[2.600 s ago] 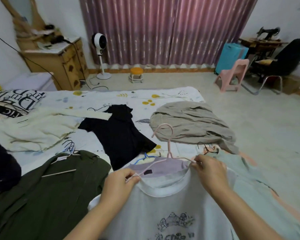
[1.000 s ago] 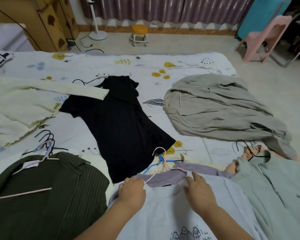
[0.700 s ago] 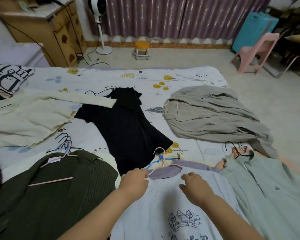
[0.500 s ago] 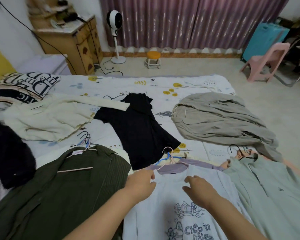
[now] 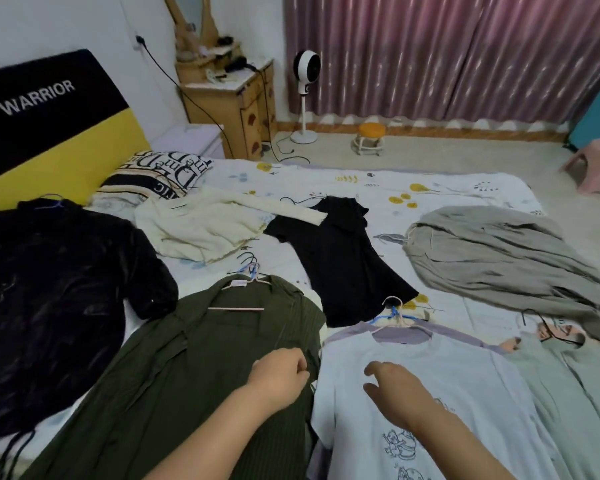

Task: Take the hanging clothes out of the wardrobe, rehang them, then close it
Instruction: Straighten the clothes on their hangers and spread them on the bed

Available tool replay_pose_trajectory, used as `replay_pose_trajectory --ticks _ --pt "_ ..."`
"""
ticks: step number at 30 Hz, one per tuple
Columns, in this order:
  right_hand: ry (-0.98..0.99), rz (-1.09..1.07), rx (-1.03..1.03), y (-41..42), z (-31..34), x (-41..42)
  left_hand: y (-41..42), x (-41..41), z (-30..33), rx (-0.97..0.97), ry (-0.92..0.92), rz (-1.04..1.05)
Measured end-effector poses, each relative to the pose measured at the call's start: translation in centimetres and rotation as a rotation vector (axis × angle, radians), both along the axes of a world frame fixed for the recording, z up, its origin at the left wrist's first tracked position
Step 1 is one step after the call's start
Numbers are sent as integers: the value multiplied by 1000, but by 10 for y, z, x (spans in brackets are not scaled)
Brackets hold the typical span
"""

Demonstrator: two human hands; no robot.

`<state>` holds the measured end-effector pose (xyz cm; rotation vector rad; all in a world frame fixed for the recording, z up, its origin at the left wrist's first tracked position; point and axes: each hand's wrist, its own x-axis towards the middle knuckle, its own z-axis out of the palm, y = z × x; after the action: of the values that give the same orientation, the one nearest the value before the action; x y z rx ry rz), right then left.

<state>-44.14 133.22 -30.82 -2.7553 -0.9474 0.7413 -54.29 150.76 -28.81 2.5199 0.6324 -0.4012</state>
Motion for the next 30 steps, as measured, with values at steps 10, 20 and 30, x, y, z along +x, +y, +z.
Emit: replay_pose_trajectory --ticks 10,20,30 --pt "-17 -23 17 104 -12 -16 106 -27 -18 -42 -30 87" --pt "-86 -147 65 220 -66 -5 260 -29 -88 64 10 140" --pt "-173 -149 -80 284 -135 46 350 25 -183 157 23 56"
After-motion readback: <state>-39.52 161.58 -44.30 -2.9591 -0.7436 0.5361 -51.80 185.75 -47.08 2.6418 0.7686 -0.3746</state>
